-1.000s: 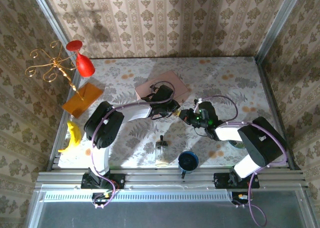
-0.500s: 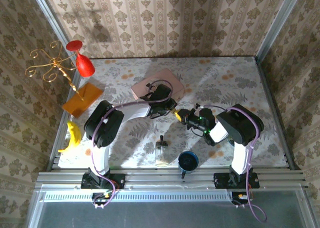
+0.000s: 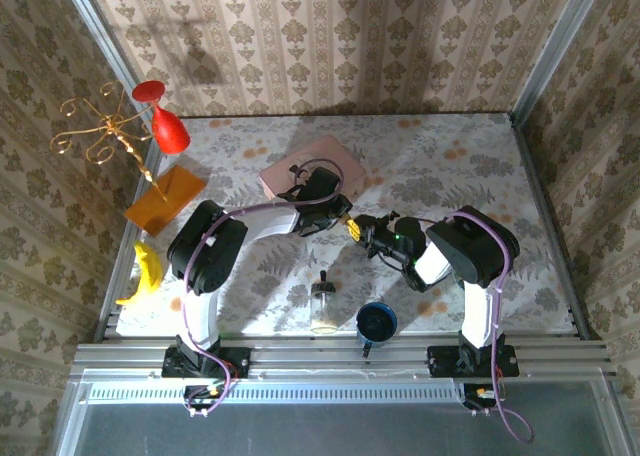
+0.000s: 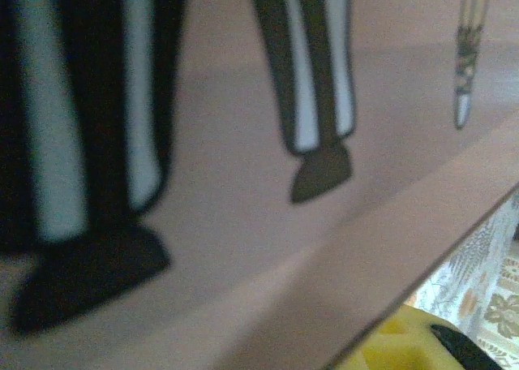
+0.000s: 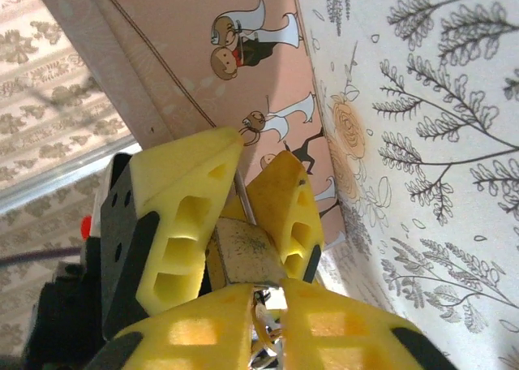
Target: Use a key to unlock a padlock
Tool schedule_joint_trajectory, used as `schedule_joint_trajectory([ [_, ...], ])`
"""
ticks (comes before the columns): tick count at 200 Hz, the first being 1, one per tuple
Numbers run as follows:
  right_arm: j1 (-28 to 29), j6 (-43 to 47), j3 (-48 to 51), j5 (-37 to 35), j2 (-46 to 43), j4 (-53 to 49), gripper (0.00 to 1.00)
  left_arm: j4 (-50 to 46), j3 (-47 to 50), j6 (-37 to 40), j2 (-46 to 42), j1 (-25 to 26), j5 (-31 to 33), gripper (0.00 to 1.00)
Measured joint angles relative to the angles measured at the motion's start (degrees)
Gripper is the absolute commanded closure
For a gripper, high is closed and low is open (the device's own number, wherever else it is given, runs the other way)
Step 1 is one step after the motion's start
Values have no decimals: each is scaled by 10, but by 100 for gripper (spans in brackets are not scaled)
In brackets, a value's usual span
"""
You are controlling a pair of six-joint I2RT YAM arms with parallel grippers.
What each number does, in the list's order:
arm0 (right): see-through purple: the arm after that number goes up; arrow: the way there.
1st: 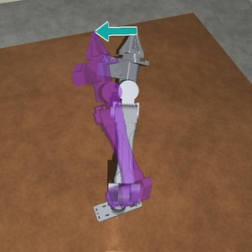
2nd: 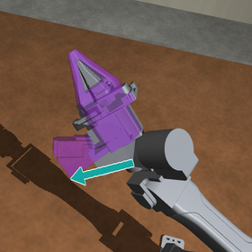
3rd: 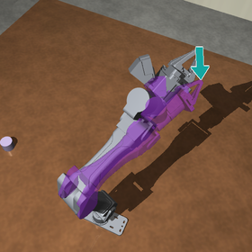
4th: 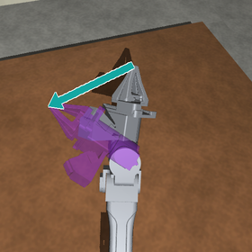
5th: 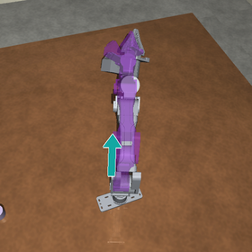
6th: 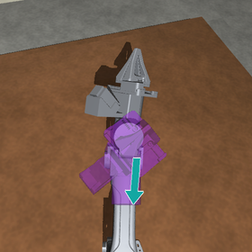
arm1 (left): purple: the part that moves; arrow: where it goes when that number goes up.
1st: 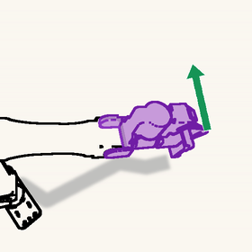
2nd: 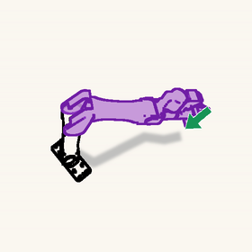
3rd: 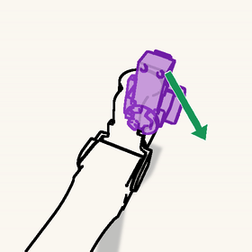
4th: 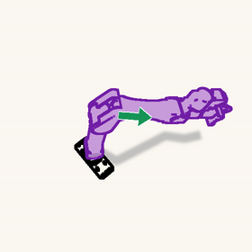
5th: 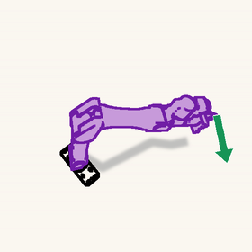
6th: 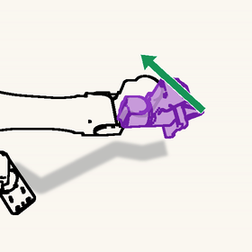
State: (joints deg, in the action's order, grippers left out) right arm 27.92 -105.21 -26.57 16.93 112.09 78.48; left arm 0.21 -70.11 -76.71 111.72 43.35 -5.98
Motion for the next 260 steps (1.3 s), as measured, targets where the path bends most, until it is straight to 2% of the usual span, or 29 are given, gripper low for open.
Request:
schedule_joint_trajectory([
  [17,3,-1,0,-5,0,-12,61,5,2,-5,0,-1,0,100],
  [82,2,45,4,-7,-23,-60,53,33,18,-8,-2,-3,-2,100],
  [106,-3,91,7,-8,-78,-143,49,33,19,-9,-4,-2,-11,100],
  [129,-7,158,3,-20,-184,-274,49,33,20,-9,-5,0,-16,100],
  [148,-7,248,-25,-53,-301,-434,48,32,20,-9,-6,1,-19,100],
  [171,-6,388,-90,-112,-427,-624,55,29,19,-7,-6,1,-23,100],
  [198,9,571,-172,-186,-500,-792,62,11,10,-2,-6,0,-37,100],
  [231,83,771,-192,-286,-516,-907,68,-42,-13,11,-6,0,-67,100],
  [260,181,923,-161,-387,-496,-906,70,-98,-36,28,-6,0,-87,100],
])
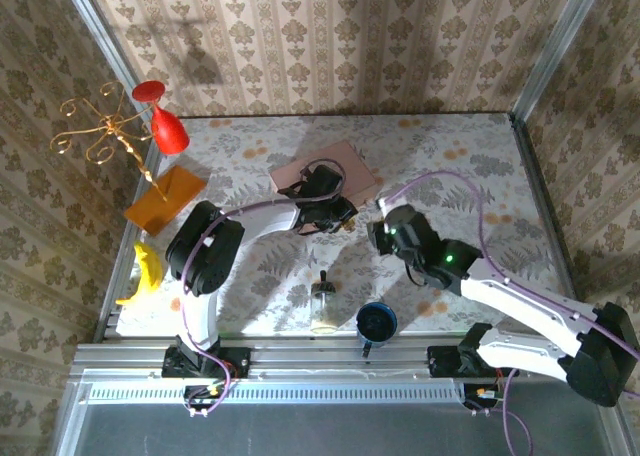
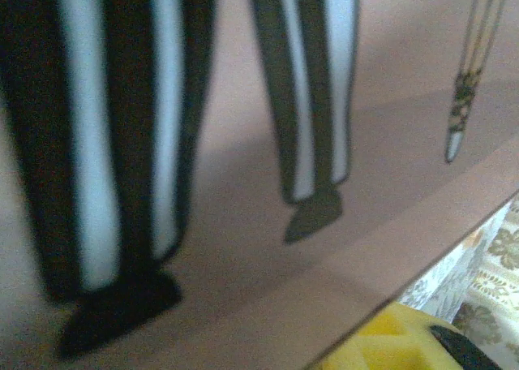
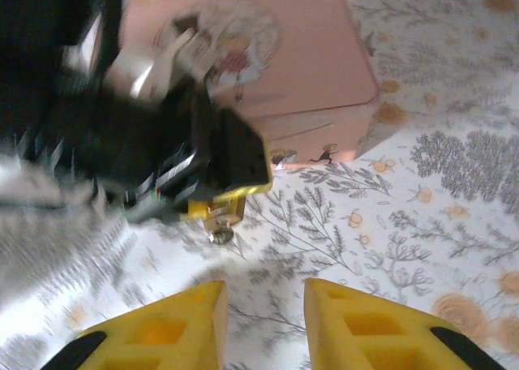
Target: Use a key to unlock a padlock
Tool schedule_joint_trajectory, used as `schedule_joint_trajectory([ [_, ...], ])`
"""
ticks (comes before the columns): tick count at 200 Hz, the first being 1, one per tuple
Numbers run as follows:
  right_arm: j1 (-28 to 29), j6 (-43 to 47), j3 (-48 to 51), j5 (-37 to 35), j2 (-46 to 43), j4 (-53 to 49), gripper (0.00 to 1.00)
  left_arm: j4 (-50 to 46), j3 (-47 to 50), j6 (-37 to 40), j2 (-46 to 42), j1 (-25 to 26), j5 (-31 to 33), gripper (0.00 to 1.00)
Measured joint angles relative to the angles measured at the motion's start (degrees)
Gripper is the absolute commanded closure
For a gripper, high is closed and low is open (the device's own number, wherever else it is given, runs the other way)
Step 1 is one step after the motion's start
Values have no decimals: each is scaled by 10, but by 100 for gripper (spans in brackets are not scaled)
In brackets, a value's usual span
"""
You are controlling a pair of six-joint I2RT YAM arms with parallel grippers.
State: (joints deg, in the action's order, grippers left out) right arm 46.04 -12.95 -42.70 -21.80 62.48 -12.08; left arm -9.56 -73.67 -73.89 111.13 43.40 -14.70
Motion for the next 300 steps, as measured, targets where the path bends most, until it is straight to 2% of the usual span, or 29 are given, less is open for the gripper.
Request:
schedule_joint_trajectory([
  [20,51,81,36,-50,40,44,71,-36,-15,11,0,0,-8,100],
  [53,90,173,70,-91,110,117,71,-67,-25,23,0,-1,-19,100],
  [84,99,222,71,-108,143,178,69,-79,-27,33,0,-3,-26,100],
  [95,99,234,71,-110,151,193,64,-83,-29,37,0,-4,-27,100],
  [148,99,288,64,-110,192,236,64,-113,-49,53,2,-4,-32,100],
  [175,99,311,51,-112,221,244,71,-124,-58,65,2,-4,-36,100],
  [196,98,321,42,-118,237,254,73,-133,-62,72,2,-4,-36,100],
  [254,92,330,34,-123,242,257,84,-134,-63,78,2,-7,-37,100],
  [300,83,334,21,-123,264,263,88,-128,-63,79,3,-11,-35,100],
])
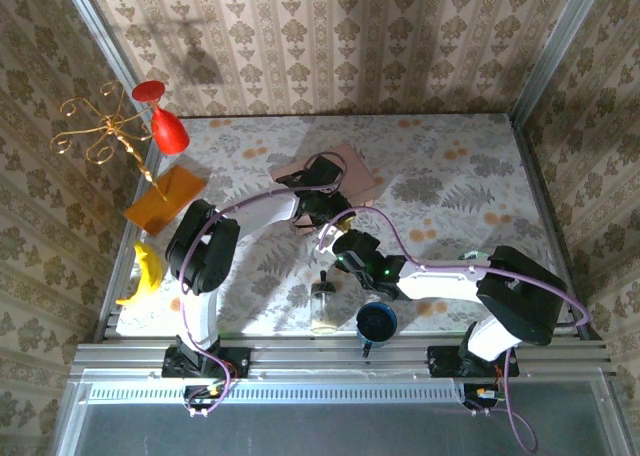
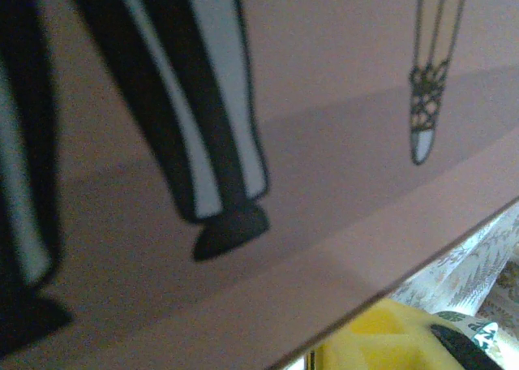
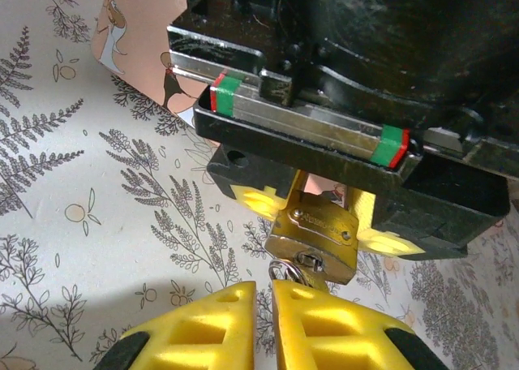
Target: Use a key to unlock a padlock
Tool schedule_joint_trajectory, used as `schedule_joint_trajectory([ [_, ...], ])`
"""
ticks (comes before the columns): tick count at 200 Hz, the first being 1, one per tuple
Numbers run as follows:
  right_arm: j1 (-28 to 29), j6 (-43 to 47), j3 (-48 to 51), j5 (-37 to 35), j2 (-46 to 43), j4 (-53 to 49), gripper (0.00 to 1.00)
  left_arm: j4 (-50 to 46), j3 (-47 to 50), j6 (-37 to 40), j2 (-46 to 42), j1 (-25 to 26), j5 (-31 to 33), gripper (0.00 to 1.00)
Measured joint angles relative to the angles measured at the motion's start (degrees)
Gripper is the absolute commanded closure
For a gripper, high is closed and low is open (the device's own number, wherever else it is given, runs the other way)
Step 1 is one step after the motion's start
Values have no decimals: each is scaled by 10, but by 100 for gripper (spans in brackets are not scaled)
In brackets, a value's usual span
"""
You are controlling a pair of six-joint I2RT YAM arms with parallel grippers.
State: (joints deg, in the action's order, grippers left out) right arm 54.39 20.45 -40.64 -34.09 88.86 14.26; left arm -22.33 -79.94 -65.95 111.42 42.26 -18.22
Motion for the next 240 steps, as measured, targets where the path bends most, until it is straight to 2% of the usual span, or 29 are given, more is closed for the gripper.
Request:
schedule_joint_trajectory([
  [39,-2,-6,-2,1,14,11,100,4,0,0,1,0,0,100],
  [74,-11,-30,-2,7,13,15,100,17,0,-2,2,0,0,100],
  [115,-39,-108,-3,60,-7,4,100,38,0,-16,2,-2,0,100],
  [176,-112,-358,-15,224,-26,-35,100,81,16,-37,2,-1,4,100],
  [240,-190,-603,40,402,-42,63,100,103,29,-50,3,2,6,100],
])
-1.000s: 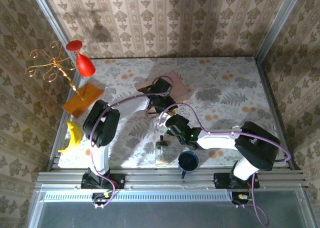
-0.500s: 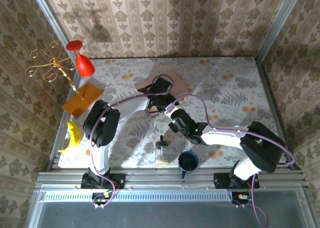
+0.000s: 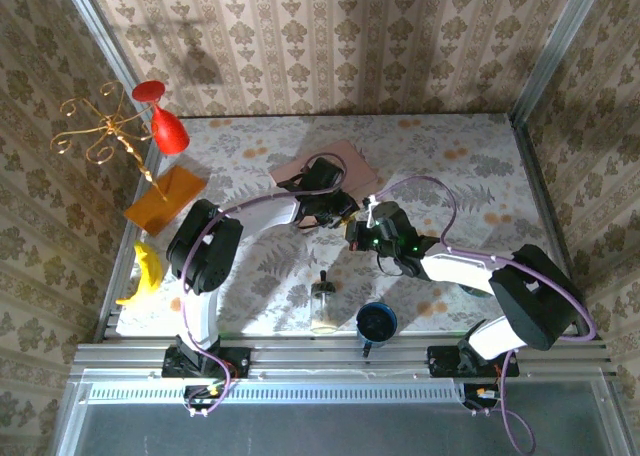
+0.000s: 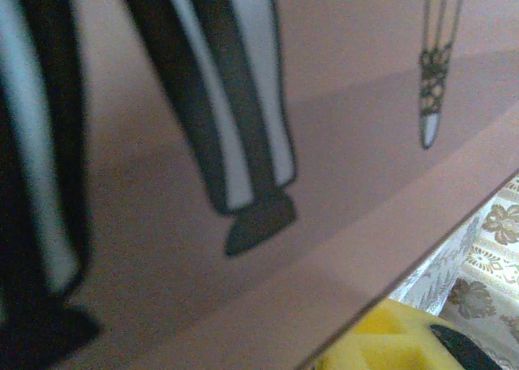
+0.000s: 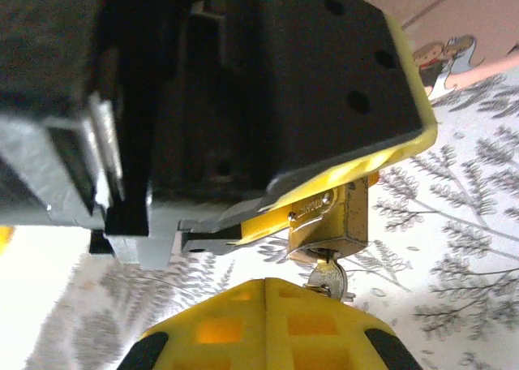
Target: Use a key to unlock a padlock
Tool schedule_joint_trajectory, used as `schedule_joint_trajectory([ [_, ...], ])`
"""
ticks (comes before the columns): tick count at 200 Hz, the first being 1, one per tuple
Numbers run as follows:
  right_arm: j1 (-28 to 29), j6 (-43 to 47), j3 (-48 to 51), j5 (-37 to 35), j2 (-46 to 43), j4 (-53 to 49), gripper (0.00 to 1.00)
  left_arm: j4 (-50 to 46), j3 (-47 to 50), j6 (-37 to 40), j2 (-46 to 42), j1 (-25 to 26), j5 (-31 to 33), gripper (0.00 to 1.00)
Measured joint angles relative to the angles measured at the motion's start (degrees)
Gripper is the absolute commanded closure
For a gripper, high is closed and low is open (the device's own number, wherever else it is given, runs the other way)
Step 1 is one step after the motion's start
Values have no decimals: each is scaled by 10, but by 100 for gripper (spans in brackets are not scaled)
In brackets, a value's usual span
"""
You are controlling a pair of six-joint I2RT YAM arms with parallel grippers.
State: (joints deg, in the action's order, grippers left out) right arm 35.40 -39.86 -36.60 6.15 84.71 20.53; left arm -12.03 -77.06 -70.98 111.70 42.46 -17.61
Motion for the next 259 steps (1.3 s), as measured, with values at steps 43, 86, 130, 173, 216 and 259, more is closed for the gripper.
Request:
schedule_joint_trajectory([
  [43,-39,-130,29,81,13,73,100,20,12,-8,0,2,4,100],
  [86,-56,-231,61,124,41,171,100,23,22,-8,0,2,10,100],
  [130,-60,-232,55,98,-4,103,67,22,24,-9,0,2,9,100],
  [173,-64,-169,42,13,-125,-82,64,23,24,-13,0,2,7,100],
  [216,-4,-36,-17,-90,-165,-221,68,24,24,-14,0,2,7,100],
  [259,90,102,-131,-211,-114,-322,73,23,24,-14,0,2,5,100],
])
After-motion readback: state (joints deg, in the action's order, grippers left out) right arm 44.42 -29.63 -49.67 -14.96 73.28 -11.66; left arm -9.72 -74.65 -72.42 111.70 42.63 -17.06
